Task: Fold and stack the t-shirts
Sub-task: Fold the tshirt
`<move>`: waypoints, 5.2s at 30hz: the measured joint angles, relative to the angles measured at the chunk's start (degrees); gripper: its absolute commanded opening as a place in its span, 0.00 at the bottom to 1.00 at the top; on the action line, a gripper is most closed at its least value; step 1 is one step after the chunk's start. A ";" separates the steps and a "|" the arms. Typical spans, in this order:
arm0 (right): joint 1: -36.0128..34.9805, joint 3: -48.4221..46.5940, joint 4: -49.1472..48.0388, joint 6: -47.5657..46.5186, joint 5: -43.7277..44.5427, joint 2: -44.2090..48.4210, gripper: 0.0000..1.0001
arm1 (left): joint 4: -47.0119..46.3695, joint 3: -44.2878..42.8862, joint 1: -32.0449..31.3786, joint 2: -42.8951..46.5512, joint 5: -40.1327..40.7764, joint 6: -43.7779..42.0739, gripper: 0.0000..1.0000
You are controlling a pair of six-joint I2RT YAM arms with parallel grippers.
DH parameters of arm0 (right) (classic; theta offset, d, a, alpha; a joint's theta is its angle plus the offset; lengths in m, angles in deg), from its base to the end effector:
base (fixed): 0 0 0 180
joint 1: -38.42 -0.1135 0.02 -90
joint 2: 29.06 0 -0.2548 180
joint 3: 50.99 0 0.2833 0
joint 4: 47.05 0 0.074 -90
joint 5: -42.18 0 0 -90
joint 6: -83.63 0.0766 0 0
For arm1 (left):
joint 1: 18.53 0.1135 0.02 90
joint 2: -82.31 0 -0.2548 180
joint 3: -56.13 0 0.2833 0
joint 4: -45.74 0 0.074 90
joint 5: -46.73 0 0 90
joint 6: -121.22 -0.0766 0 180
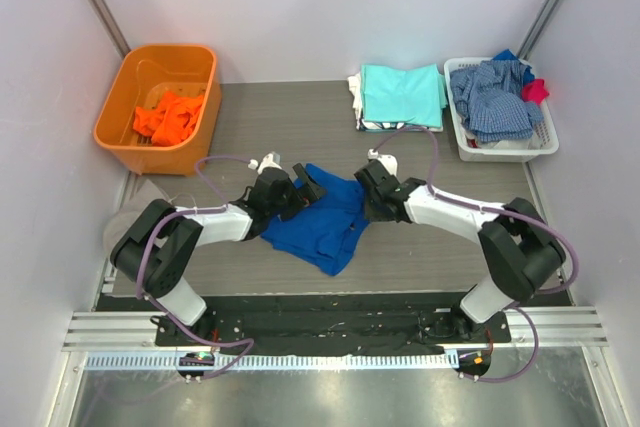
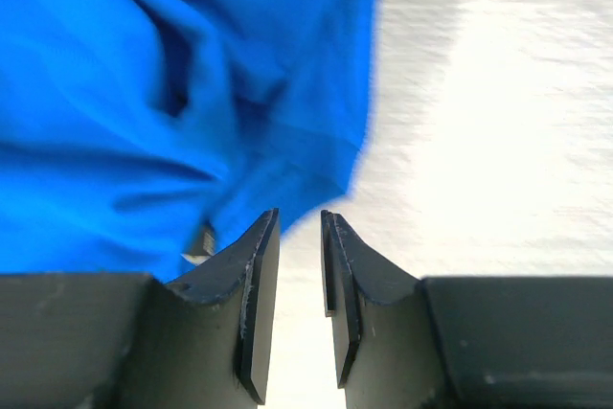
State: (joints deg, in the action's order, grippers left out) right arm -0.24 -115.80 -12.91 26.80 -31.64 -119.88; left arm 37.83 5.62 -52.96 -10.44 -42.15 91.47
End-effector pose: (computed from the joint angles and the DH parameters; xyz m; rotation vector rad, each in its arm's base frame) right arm 0.2880 0.2030 0.1161 -0.0257 2.5586 0.1054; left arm 0.3030 -0.2059 0.0926 -0.5302 2.2596 -0.8859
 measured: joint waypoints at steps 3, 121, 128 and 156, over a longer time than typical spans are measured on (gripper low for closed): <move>0.13 0.52 2.45 -0.04 0.74 3.52 0.34 | -0.02 0.00 0.00 -0.02 0.00 0.07 1.00; -4.90 -4.96 -10.21 -1.03 -16.13 -8.92 0.54 | 5.35 1.16 8.61 3.76 2.89 0.55 1.00; -7.06 -4.63 -4.13 1.55 -14.67 -2.23 0.60 | 6.91 -3.76 8.87 -0.26 1.79 -2.60 1.00; 16.06 9.22 -6.64 -10.34 -25.86 12.07 0.90 | 20.74 -7.37 2.86 12.61 0.09 -6.58 1.00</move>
State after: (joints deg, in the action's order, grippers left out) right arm 15.83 -106.58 -19.55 16.46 -57.49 -107.82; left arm 58.57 -1.75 -50.10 2.18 -42.06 84.89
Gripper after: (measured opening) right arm 0.890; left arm 0.996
